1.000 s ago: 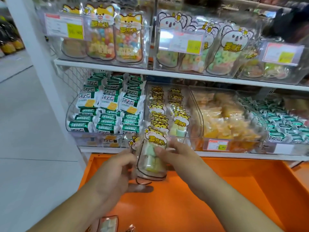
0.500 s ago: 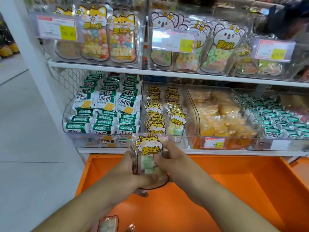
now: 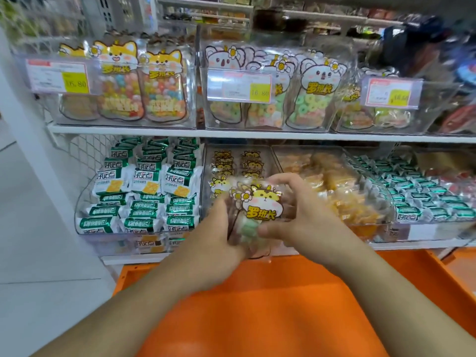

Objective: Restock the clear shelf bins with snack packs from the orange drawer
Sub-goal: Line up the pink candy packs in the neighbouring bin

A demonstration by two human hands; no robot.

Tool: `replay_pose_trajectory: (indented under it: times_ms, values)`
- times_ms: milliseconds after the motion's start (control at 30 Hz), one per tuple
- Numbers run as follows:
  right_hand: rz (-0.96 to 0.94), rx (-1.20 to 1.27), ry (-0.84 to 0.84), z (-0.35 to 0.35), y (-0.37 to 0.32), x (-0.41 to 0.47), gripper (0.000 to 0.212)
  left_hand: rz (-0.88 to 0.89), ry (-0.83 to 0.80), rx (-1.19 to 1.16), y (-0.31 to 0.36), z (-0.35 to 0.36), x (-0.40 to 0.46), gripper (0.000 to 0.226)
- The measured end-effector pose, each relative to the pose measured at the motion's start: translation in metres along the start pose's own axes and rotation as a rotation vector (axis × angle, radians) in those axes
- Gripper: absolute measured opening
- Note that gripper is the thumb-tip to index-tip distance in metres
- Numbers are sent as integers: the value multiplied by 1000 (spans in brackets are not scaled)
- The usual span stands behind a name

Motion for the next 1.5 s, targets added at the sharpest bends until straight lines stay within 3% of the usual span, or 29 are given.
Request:
replay_pose_trajectory:
  times_ms: [133, 267, 700, 933, 1033, 1167, 1233, 1367, 1500]
  values:
    - [-66, 4, 192, -44, 12, 22, 80, 49, 83, 219, 23, -8, 58, 54]
    - [-50, -27, 251, -61, 35, 40, 76, 10, 104, 375, 22, -18, 98, 67]
    - [105, -520, 159, -60, 71, 67, 75, -110, 113, 633, -12, -23, 118, 40]
    - [66, -860, 61, -49, 64, 65, 69, -176, -1, 774, -17, -23, 115, 35]
    - [44, -883, 49, -47, 67, 66, 63, -177, 7, 751, -16, -23, 112, 37]
    - [22, -908, 48, -48, 67, 66, 57, -142, 42, 691, -14, -23, 110, 66]
    - [10, -949, 56, -45, 69, 67, 57, -149, 33, 693, -14, -22, 109, 68]
    - [46, -1113, 48, -37, 81, 71, 71, -142, 25, 725, -15, -19, 110, 69]
    - [33, -1018, 41, -38, 83, 68, 77, -112, 49, 714, -19, -19, 112, 72]
Point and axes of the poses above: each hand's wrist, its own x-axis towards the middle knuckle, its own z-axis out of the palm, y = z × x, the point moved 3 cm from there along x, towards the middle knuckle, and after that the axes turned 14 degrees about -y, right-handed, at the moved point
